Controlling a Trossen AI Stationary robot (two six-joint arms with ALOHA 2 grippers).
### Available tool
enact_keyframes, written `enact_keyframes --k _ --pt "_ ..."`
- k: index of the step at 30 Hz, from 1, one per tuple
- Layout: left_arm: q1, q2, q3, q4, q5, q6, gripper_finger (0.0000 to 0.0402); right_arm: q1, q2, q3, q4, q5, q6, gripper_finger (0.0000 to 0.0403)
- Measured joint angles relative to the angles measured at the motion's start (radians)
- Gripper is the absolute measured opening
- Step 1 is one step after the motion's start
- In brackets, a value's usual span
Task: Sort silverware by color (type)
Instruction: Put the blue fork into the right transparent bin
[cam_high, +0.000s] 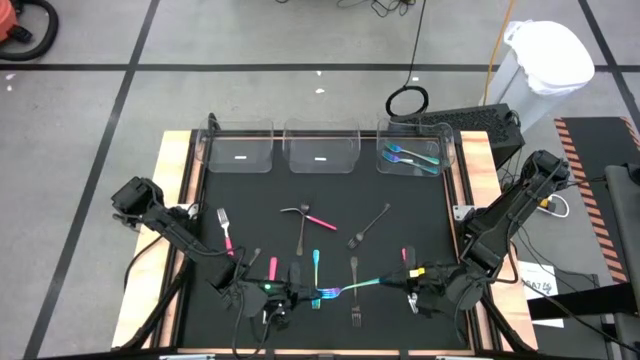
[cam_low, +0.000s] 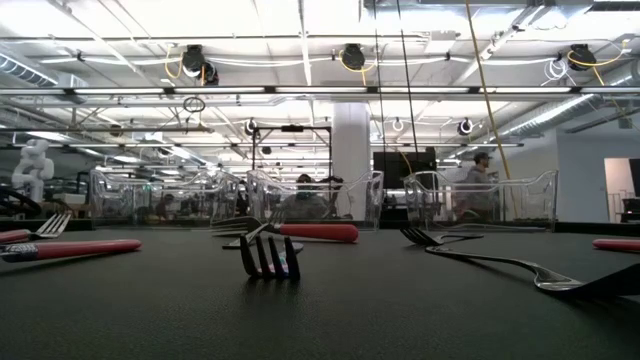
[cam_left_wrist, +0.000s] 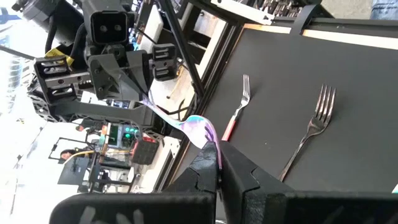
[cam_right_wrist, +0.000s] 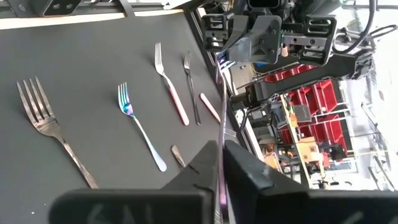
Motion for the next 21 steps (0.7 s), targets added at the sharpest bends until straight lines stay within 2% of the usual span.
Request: enact_keyframes --k 15,18,21 --pt "-0.001 0.001 -0.001 0.017 -0.004 -0.035 0.0005 0.0 0.0 0.0 0.006 -0.022 -0.014 0.0005" --pt "-0.002 0.002 -0.001 0.065 -0.021 -0.036 0.0023 0.0 -0.002 0.0 0.012 -0.022 -0.011 0.0004" --pt "-0.002 0.002 -0.002 0.103 -0.026 -0.05 0.0064 0.0 -0.003 0.0 0.013 -0.022 -0.01 0.0004"
